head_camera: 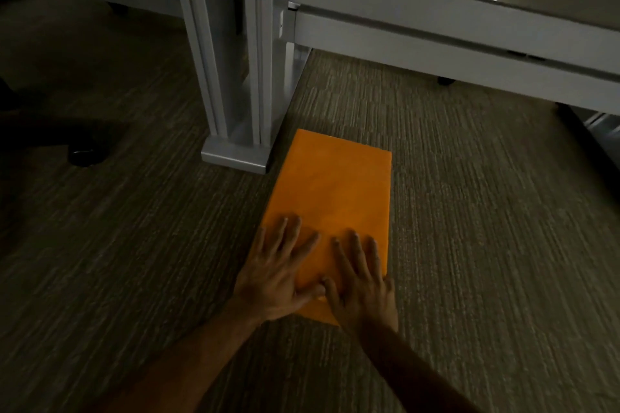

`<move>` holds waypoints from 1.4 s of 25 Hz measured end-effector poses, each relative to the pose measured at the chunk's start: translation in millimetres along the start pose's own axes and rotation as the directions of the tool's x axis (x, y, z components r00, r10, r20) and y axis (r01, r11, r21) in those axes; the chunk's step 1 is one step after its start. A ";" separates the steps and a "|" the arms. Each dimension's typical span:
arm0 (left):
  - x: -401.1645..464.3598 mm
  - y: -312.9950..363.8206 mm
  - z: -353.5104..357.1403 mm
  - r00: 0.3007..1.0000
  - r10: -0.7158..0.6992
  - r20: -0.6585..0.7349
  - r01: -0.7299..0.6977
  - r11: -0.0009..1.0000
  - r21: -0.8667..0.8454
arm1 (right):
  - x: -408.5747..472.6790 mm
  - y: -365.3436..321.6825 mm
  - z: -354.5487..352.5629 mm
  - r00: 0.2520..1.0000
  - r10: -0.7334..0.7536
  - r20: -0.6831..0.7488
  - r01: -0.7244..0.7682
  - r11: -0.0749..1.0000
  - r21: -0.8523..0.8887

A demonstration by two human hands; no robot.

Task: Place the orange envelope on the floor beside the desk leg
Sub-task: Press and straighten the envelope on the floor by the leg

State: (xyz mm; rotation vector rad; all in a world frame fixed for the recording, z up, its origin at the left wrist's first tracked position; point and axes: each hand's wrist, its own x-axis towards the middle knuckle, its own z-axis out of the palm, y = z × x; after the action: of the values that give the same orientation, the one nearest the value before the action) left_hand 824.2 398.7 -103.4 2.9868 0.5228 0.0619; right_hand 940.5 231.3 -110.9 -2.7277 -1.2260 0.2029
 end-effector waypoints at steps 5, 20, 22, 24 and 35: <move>46.7 -14.1 7.3 0.999 -0.027 -0.030 0.027 0.999 0.025 | 47.7 9.4 -4.9 0.999 -0.009 -0.045 0.009 1.000 0.003; 116.6 -25.4 27.8 0.865 -0.443 -0.237 0.404 0.893 -0.198 | 125.8 22.4 -4.6 0.953 0.246 -0.176 -0.203 0.951 0.232; 114.7 -20.4 25.2 0.754 -0.629 -0.188 0.530 0.752 -0.391 | 131.8 21.0 -6.8 0.870 0.489 -0.057 -0.419 0.797 0.435; 113.7 -26.9 18.9 0.672 -0.739 -0.044 0.572 0.556 -0.603 | 138.2 23.7 -9.7 0.818 0.572 0.069 -0.520 0.682 0.514; 103.5 -57.1 -8.9 0.872 -0.396 0.288 0.427 0.328 -0.843 | 128.9 27.9 -32.3 0.852 0.468 0.234 -0.523 0.740 0.423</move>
State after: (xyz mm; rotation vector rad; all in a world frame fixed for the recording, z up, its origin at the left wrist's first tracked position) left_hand 901.8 488.2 -98.8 1.7159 0.8871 0.1831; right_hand 1051.7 307.2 -92.6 -2.5425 -0.3437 0.6339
